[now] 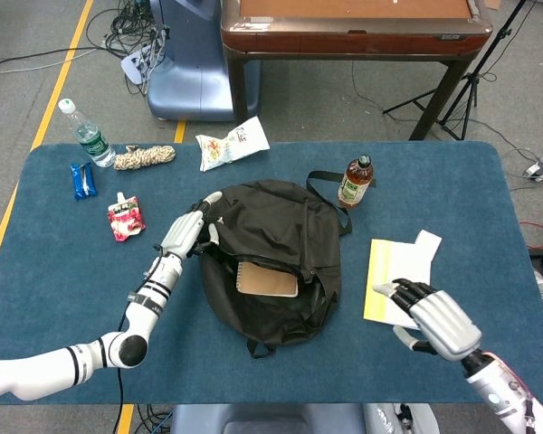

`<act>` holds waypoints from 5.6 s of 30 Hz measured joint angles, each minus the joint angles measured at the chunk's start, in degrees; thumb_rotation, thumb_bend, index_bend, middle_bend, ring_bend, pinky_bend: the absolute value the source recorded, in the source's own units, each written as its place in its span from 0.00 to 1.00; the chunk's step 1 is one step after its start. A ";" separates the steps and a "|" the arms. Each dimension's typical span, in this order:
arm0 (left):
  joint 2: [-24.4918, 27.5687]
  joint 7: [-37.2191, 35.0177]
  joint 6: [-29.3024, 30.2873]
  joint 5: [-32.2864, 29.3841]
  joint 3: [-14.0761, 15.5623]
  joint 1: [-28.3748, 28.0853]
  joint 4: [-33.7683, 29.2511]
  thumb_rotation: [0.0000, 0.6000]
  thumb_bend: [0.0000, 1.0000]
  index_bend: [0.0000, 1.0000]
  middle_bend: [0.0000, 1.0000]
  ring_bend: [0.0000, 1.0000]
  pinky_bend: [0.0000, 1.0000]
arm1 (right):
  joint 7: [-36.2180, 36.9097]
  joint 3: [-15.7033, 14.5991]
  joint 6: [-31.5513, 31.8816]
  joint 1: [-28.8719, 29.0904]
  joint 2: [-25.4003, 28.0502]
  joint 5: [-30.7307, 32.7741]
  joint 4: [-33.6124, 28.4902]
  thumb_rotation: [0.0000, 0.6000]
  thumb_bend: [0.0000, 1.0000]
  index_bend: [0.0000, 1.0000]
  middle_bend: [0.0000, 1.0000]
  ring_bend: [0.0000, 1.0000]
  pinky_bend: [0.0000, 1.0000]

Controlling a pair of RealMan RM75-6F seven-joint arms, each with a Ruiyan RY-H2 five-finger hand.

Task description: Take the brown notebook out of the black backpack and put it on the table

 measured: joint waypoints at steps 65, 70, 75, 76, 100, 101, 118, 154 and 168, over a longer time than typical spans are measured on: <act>-7.80 17.40 5.12 -30.60 -8.30 -11.20 7.66 1.00 0.77 0.58 0.06 0.00 0.03 | 5.40 2.01 -13.88 18.20 -31.98 11.99 20.75 1.00 0.40 0.17 0.26 0.16 0.32; -7.59 17.15 5.23 -30.94 -8.68 -11.01 7.07 1.00 0.76 0.58 0.06 0.00 0.03 | 3.20 3.93 -15.54 19.97 -35.25 14.35 22.71 1.00 0.40 0.18 0.26 0.16 0.32; -7.34 16.89 5.20 -31.71 -9.05 -10.77 6.39 1.00 0.76 0.58 0.06 0.00 0.03 | 0.39 5.30 -16.87 21.48 -38.47 16.36 25.49 1.00 0.40 0.18 0.26 0.16 0.32; -7.30 16.80 5.16 -32.05 -9.20 -10.72 6.26 1.00 0.76 0.58 0.06 0.00 0.03 | -0.39 5.58 -17.06 21.80 -39.32 16.77 26.34 1.00 0.40 0.18 0.26 0.16 0.32; -5.56 15.79 4.46 -36.09 -10.40 -10.03 4.77 1.00 0.76 0.58 0.06 0.00 0.03 | -8.16 7.69 -13.01 24.31 -53.93 19.10 43.47 1.00 0.20 0.18 0.18 0.12 0.22; -5.47 15.72 4.41 -36.16 -10.42 -9.99 4.72 1.00 0.76 0.58 0.06 0.00 0.03 | -8.25 7.68 -12.82 24.37 -54.32 19.03 44.02 1.00 0.20 0.18 0.18 0.12 0.22; -4.86 14.85 3.82 -36.67 -10.21 -9.72 4.71 1.00 0.75 0.57 0.06 0.00 0.04 | -8.91 8.65 -11.11 25.50 -59.09 19.22 50.44 1.00 0.23 0.18 0.18 0.12 0.20; -4.05 13.75 2.67 -37.93 -10.01 -9.64 4.80 1.00 0.74 0.56 0.06 0.00 0.04 | -6.47 10.00 -7.93 27.37 -63.89 18.82 60.24 1.00 0.63 0.28 0.23 0.13 0.20; -3.71 12.82 2.10 -38.61 -10.54 -9.83 5.21 1.00 0.74 0.55 0.06 0.00 0.04 | -3.69 10.57 -2.94 27.30 -66.12 17.52 63.97 1.00 0.69 0.68 0.36 0.24 0.20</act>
